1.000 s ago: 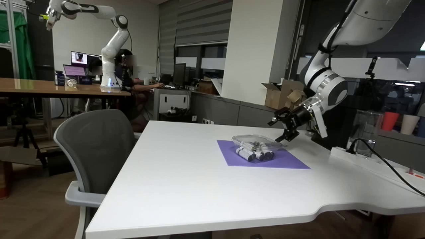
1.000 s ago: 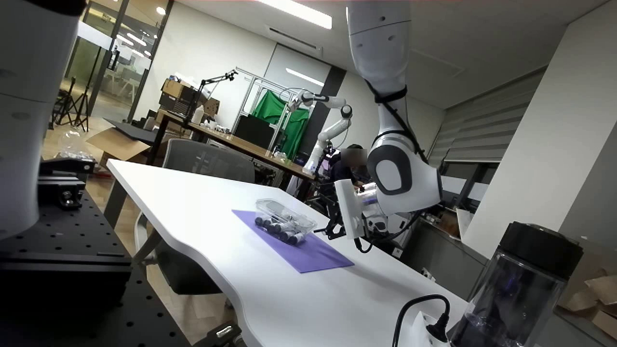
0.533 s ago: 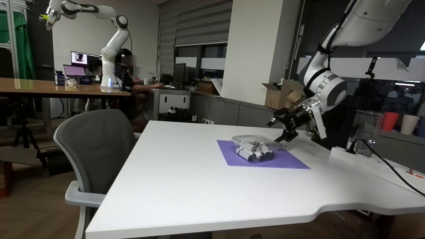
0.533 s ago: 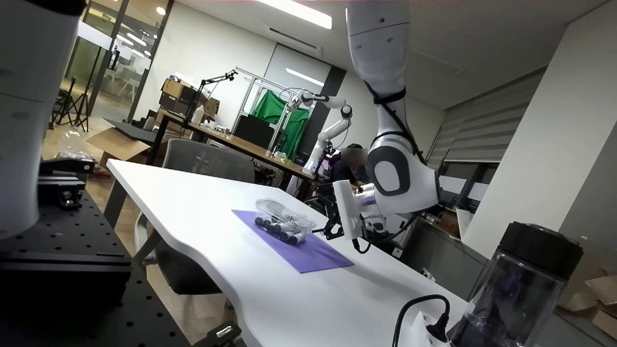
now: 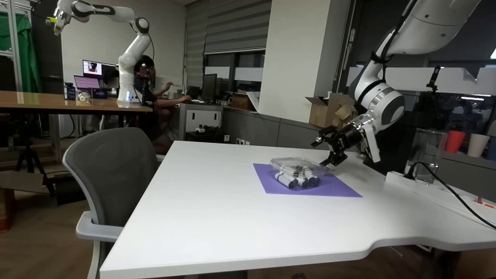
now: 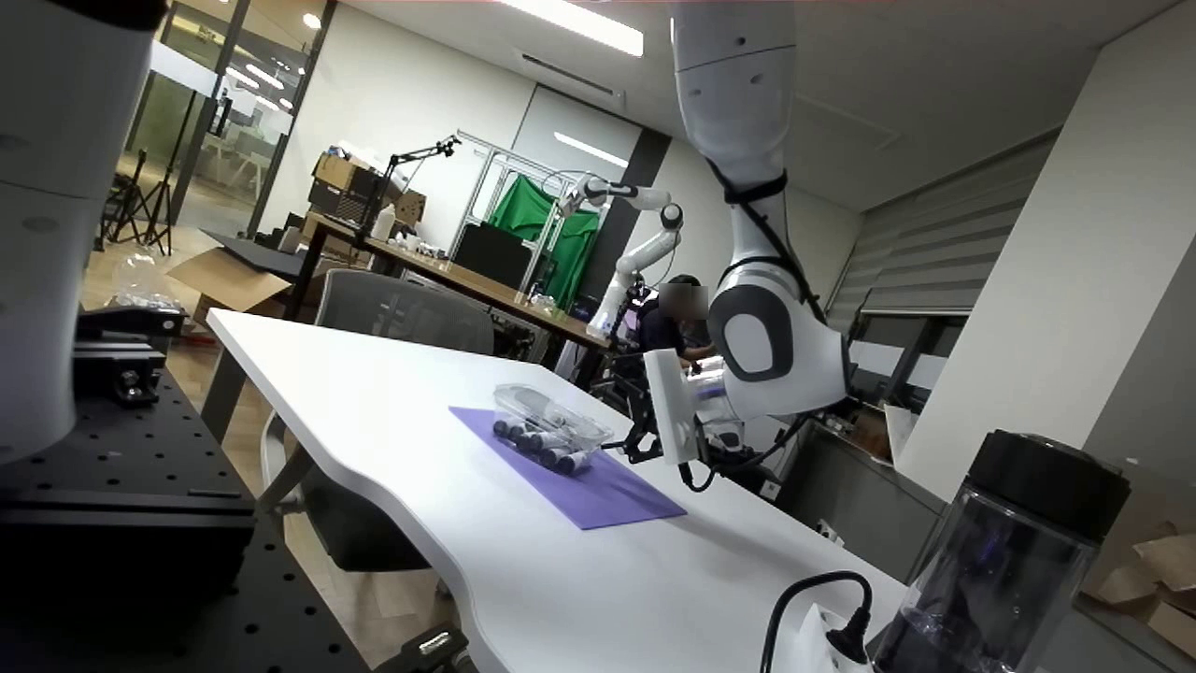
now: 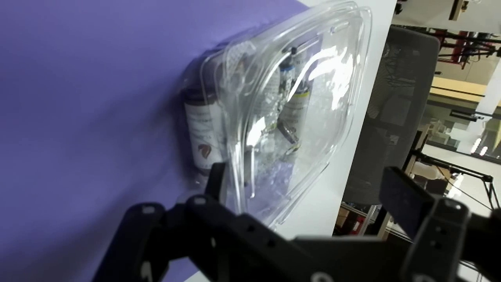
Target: Open the lid on the colorless bowl
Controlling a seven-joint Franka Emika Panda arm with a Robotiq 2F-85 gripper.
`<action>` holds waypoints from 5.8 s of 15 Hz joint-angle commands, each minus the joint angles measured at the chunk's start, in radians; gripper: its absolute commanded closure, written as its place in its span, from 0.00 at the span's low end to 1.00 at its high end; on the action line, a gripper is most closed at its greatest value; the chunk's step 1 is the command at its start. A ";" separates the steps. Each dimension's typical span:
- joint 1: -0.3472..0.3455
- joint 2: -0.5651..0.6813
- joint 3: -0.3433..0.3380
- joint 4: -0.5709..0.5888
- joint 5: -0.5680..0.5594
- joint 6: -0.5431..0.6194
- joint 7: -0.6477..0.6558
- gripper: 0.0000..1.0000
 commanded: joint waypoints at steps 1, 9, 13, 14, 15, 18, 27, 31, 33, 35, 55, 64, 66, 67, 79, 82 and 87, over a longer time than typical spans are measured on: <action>-0.023 0.003 0.015 0.021 0.015 -0.058 0.010 0.00; -0.055 0.016 0.001 0.070 0.122 -0.237 0.030 0.00; -0.049 0.020 -0.012 0.078 0.153 -0.253 0.031 0.00; -0.041 0.017 -0.017 0.073 0.152 -0.240 0.032 0.00; -0.033 0.015 -0.024 0.068 0.146 -0.222 0.030 0.00; -0.019 0.012 -0.041 0.051 0.136 -0.173 0.034 0.00; -0.021 -0.031 -0.081 -0.055 0.113 -0.115 0.033 0.00; -0.022 -0.038 -0.089 -0.100 0.102 -0.135 0.031 0.00; -0.021 -0.047 -0.089 -0.121 0.090 -0.140 0.030 0.00; -0.019 -0.056 -0.089 -0.137 0.085 -0.146 0.030 0.00; -0.082 -0.040 -0.050 -0.136 0.319 -0.277 -0.240 0.00; -0.010 0.085 -0.029 -0.001 0.580 -0.346 -0.270 0.00; 0.019 0.103 -0.029 0.028 0.619 -0.337 -0.304 0.00; 0.034 0.103 -0.031 0.032 0.637 -0.325 -0.335 0.00; 0.183 -0.063 -0.115 -0.017 0.557 -0.038 -0.387 0.00; 0.207 -0.134 -0.125 -0.018 0.412 0.019 -0.198 0.00; 0.212 -0.239 -0.115 -0.011 0.135 0.025 0.130 0.00</action>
